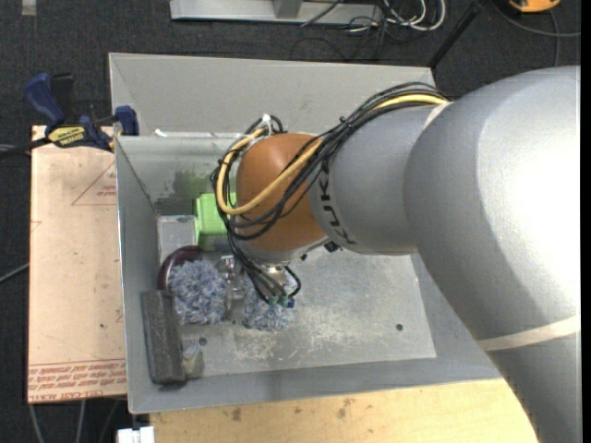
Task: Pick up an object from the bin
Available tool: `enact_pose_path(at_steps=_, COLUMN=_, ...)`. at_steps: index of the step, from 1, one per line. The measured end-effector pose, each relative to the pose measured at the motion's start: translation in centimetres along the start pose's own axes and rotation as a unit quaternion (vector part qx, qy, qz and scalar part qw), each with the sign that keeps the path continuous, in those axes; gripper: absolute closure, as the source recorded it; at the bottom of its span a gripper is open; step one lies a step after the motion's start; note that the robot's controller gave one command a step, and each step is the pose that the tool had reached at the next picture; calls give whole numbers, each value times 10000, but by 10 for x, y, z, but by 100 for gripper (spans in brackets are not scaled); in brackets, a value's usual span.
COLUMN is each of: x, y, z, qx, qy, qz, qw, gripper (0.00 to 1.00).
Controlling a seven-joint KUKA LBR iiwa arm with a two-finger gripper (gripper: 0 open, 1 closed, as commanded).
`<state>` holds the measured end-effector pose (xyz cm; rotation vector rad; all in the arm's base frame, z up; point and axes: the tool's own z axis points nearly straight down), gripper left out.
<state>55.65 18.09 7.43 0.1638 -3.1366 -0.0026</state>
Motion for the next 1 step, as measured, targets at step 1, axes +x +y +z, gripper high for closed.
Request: enact_pose_path(at_steps=1, x=6, y=-12, z=-200, qx=7, qy=-1, qz=-74, qw=10000, gripper=100)
